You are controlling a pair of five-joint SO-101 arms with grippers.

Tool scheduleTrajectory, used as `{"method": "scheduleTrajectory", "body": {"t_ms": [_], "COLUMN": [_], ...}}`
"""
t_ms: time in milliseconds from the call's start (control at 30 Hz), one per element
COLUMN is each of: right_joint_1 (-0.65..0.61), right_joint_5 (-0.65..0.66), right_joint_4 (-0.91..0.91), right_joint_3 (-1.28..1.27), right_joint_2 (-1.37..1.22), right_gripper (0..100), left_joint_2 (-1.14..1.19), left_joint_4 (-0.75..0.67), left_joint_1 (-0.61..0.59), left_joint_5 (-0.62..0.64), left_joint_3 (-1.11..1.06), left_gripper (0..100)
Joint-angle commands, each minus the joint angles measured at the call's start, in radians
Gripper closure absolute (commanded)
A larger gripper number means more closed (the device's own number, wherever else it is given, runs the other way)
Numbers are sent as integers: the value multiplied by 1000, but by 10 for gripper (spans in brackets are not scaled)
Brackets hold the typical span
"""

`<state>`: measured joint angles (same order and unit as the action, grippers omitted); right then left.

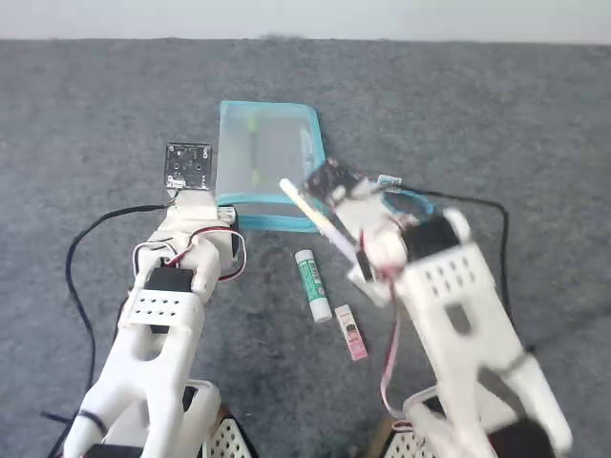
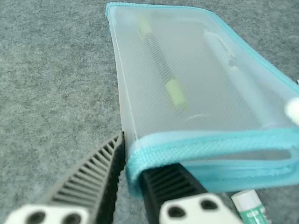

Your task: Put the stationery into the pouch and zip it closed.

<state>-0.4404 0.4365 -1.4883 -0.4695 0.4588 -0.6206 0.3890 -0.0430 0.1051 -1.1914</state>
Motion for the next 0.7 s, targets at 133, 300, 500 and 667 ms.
{"method": "scheduleTrajectory", "body": {"t_ms": [133, 300, 500, 667], "right_joint_1": [-13, -16, -61, -73], "right_joint_5": [-21, -12, 57, 52], "right_joint_4": [-59, -110, -162, -133], "right_joint_3": [242, 170, -28, -77], "right_joint_2": [-196, 15, 185, 136], "right_gripper": [991, 991, 991, 991], "left_joint_2": [-12, -12, -12, -12], "left_joint_4": [-34, -34, -34, -34], "left_joint_1": [5, 5, 6, 5], "left_joint_5": [-9, -9, -9, -9], "left_joint_3": [10, 12, 12, 7], "left_gripper": [988, 988, 988, 988]}}
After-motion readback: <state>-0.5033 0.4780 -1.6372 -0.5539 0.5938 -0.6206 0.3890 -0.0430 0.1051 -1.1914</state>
